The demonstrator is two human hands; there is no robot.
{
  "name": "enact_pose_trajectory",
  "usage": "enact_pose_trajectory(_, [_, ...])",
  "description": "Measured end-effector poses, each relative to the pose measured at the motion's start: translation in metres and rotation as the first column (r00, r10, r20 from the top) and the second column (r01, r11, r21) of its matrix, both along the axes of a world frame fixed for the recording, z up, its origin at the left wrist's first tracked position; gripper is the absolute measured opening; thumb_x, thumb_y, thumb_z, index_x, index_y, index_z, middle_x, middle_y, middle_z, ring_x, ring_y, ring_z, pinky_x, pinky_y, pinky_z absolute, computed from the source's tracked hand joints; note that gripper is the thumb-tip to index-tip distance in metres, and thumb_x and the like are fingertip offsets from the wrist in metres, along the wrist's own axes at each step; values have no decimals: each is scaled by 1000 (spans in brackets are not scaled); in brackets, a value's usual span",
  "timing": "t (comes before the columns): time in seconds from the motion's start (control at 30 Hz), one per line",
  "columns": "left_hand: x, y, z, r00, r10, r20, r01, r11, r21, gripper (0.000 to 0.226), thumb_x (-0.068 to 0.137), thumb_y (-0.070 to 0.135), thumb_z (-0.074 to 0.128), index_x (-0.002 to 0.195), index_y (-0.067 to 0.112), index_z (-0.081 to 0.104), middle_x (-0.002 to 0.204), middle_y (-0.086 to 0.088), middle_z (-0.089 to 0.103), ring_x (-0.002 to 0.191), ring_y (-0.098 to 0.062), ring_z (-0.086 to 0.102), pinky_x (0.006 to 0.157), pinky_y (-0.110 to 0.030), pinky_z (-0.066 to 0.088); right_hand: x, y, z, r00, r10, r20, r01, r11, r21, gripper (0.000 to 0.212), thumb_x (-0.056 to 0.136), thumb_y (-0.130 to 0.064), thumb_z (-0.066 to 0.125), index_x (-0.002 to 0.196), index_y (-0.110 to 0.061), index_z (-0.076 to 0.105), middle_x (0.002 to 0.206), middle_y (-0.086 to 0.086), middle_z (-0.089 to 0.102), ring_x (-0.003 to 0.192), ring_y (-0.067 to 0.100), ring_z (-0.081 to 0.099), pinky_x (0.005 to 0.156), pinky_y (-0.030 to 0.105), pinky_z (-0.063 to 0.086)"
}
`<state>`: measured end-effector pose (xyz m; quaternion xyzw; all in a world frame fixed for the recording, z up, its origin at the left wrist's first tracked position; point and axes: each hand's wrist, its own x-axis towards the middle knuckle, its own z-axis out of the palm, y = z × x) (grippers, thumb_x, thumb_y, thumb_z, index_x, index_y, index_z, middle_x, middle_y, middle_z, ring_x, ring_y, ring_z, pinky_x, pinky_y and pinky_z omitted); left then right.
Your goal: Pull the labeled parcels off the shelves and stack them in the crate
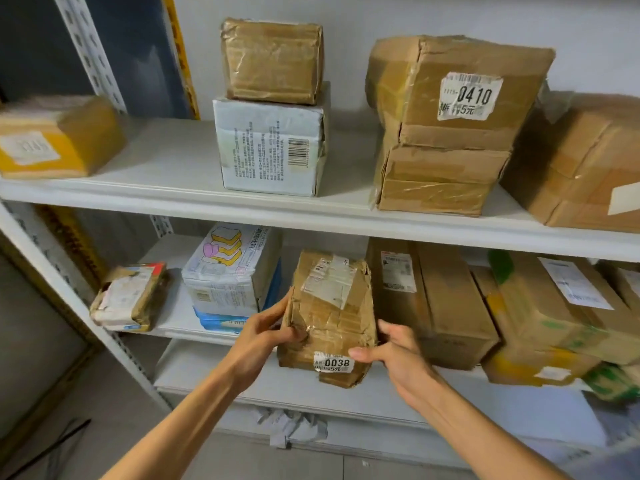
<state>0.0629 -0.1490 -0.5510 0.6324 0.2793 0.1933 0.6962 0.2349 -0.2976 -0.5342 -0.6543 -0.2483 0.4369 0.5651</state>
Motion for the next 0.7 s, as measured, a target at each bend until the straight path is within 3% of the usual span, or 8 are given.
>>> enact_pose_trajectory(0.17, [19,33,-40,1000,-1,-22,0,999,-50,71,67,8,67,135,24,56,125,-3,66,118,-26,59,100,-40,46,17,31,-44,996,-55,-65,50,996,-80,52,69,19,69,112,-9,67,104,6,74,104,18,67,82,25,53])
enact_pose_trajectory(0.27, [27,40,-65,1000,9,-25,-11,998,-64,75,67,7,66,139,26,51,127,-3,65,120,-26,57,105,-46,43,22,43,-67,983,-147,-107,134,984,-118,70,68,18,72,130,-8,52,122,3,62,116,19,56,97,30,45])
enact_pose_trajectory(0.33, [30,44,-80,999,45,-17,-47,994,-102,80,66,6,66,142,25,47,127,-5,64,120,-28,58,106,-49,42,19,50,-78,979,-171,-114,157,980,-124,71,73,19,68,132,-14,47,120,0,56,111,14,51,97,27,42])
enact_pose_trajectory(0.43, [33,50,-98,995,88,-42,-93,984,-152,88,63,6,66,145,29,43,129,-2,64,122,-27,57,107,-51,41,10,61,-92,992,-126,-20,122,983,-135,50,81,17,62,99,-29,57,100,-11,65,97,8,59,81,17,47])
enact_pose_trajectory(0.5, [35,54,-107,992,109,-69,-117,984,-132,88,64,8,67,145,32,41,130,1,63,122,-26,56,106,-51,42,11,70,-100,993,-97,60,104,985,-137,46,83,15,60,94,-30,64,98,-10,72,104,13,64,89,25,51])
enact_pose_trajectory(0.63, [44,57,-114,985,147,-87,-155,984,-91,82,72,14,72,145,32,41,128,1,64,119,-25,59,101,-48,47,25,89,-117,981,-57,183,90,980,-176,45,85,6,63,122,-20,59,121,-2,65,119,17,57,105,37,44])
enact_pose_trajectory(0.7, [46,55,-117,981,175,-85,-182,980,-82,78,74,15,74,144,28,43,125,-1,66,116,-24,61,95,-40,53,26,96,-125,974,-52,219,100,972,-212,62,87,-1,65,144,-14,43,141,3,52,130,18,48,112,37,37])
